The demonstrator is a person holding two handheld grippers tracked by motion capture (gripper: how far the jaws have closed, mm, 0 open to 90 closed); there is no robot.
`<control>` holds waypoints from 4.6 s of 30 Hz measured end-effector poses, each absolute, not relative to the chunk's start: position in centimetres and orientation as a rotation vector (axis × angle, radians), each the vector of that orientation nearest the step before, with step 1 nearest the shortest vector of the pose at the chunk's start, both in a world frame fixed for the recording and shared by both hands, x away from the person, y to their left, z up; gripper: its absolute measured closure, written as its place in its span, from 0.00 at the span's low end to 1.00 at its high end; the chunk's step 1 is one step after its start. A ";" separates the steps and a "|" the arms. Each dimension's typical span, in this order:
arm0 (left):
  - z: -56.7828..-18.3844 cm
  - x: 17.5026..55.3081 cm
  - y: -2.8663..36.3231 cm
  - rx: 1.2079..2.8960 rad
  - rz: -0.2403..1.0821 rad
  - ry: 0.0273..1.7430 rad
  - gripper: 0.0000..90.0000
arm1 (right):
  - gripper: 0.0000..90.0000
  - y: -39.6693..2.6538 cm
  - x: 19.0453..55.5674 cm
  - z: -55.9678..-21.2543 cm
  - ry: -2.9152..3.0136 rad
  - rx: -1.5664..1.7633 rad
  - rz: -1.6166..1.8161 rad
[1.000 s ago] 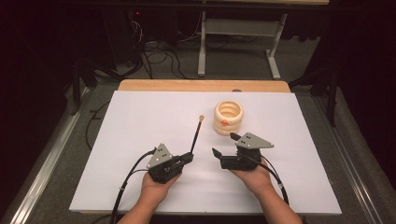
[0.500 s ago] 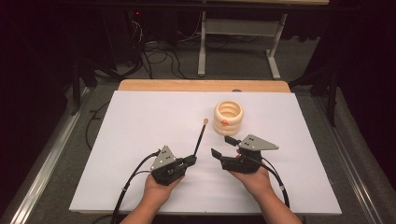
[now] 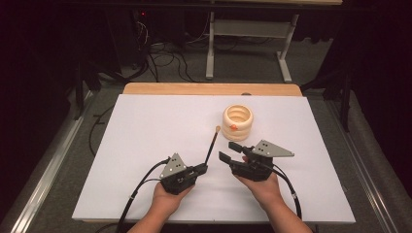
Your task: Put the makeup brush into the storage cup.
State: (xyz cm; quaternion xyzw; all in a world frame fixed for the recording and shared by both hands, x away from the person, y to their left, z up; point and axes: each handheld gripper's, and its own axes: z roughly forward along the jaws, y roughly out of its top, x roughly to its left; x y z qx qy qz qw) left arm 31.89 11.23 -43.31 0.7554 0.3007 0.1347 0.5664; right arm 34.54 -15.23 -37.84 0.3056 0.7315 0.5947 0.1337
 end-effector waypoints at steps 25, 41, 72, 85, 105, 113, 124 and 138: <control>-43.6 31.7 10.5 1.790 0.303 0.683 0.95 | 0.69 -14.5 34.3 -37.5 2.116 0.874 1.849; -43.6 31.6 10.4 1.799 0.305 0.671 0.96 | 0.76 -13.8 34.8 -37.4 2.098 0.904 1.867; -43.7 31.5 10.2 1.812 0.312 0.660 0.95 | 0.94 -13.5 35.0 -37.7 2.112 0.901 1.926; -43.7 31.5 10.2 1.813 0.309 0.660 0.95 | 0.95 -13.3 34.8 -37.6 2.122 0.895 1.940; -43.6 31.6 10.3 1.804 0.304 0.647 0.77 | 0.95 -13.3 34.7 -37.5 2.125 0.883 1.953; -43.4 31.7 10.5 1.802 0.338 0.689 0.56 | 0.95 -13.6 34.7 -37.3 2.110 0.889 1.948; -43.3 32.0 10.7 1.796 0.371 0.742 0.30 | 0.95 -14.2 34.7 -37.0 2.090 0.876 1.920; -43.0 32.5 11.8 1.762 0.412 0.789 0.15 | 0.95 -15.1 34.8 -37.0 2.078 0.855 1.867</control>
